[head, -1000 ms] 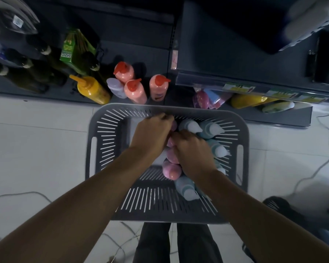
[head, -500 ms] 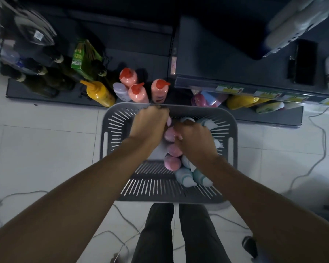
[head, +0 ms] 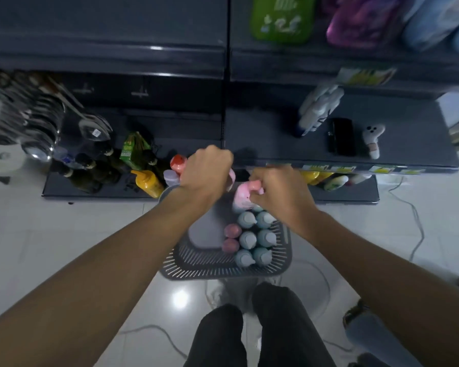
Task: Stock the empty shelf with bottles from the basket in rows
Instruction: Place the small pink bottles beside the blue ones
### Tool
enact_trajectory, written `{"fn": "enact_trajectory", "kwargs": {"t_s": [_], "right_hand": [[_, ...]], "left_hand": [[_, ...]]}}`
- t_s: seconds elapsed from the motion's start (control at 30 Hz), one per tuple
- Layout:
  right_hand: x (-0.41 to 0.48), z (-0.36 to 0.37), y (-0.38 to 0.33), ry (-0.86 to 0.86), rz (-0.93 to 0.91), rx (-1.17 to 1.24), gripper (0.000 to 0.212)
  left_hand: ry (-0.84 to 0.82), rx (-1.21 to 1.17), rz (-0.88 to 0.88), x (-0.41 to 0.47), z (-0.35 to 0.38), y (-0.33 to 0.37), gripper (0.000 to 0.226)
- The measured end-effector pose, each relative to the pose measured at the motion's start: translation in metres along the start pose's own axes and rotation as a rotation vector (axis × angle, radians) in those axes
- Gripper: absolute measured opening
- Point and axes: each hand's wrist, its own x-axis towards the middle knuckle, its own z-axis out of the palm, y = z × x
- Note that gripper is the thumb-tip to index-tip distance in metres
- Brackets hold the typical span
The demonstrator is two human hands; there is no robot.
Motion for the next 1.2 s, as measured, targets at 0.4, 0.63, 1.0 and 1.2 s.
{"fn": "enact_trajectory", "kwargs": {"t_s": [0.4,0.63,1.0,1.2], "right_hand": [[-0.038,-0.165,0.021,0.220,0.091,-0.038,0.011],[-0.061,-0.235,0.038,0.246,0.127,-0.094,0.011],[-0.077,-0.289,0.081,0.390,0.143,-0.181,0.012],[-0.077,-0.315,0.126,0.405,0.136,-0.198,0.011]], "left_hand": [[0.185,-0.023,0.169,-0.021,-0.124,0.076,0.014],[0.247,-0.022,0.290,-0.022,-0.178,0.123,0.012],[0.348,0.004,0.410,-0.018,-0.227,0.186,0.012],[0.368,-0.036,0.460,0.005,-0.237,0.232,0.015]]}}
